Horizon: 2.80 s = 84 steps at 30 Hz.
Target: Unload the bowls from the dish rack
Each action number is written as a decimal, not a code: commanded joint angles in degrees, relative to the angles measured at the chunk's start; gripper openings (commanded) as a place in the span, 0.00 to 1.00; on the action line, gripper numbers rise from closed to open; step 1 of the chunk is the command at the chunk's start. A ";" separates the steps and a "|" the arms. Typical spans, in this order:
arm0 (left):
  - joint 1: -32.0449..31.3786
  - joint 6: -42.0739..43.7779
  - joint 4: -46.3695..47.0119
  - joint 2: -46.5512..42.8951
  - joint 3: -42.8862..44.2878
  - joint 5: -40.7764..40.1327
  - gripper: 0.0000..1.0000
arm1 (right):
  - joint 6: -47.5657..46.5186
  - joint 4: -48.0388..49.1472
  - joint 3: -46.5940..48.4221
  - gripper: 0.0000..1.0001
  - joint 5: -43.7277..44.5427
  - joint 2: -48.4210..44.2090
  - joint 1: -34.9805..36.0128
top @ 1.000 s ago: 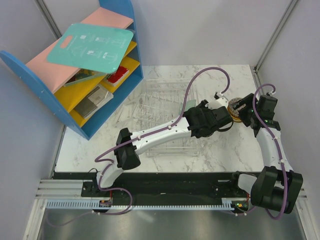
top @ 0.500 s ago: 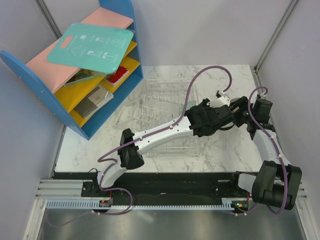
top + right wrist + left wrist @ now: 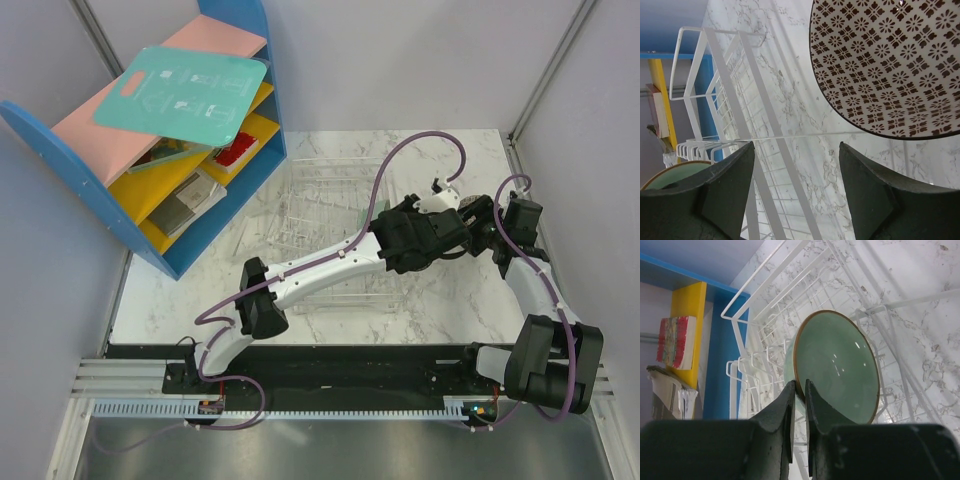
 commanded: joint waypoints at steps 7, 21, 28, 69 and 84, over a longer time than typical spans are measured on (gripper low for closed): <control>1.04 4.28 3.32 -5.08 1.05 -4.20 0.02 | -0.83 2.02 1.03 0.76 -0.11 0.49 0.18; 3.59 1.74 4.73 -9.12 -4.73 -1.14 0.33 | -0.91 2.11 2.35 0.77 -0.11 0.75 0.18; 9.12 -9.58 1.49 -16.68 -14.76 10.89 0.50 | -1.27 2.11 2.17 0.77 -0.11 0.58 0.18; 19.23 -16.19 12.55 -22.93 -35.59 45.10 0.46 | -1.97 2.37 1.65 0.77 0.68 0.58 0.18; 19.23 -13.91 15.63 -24.42 -35.60 44.75 0.02 | -1.44 2.81 0.50 0.76 0.86 0.93 0.18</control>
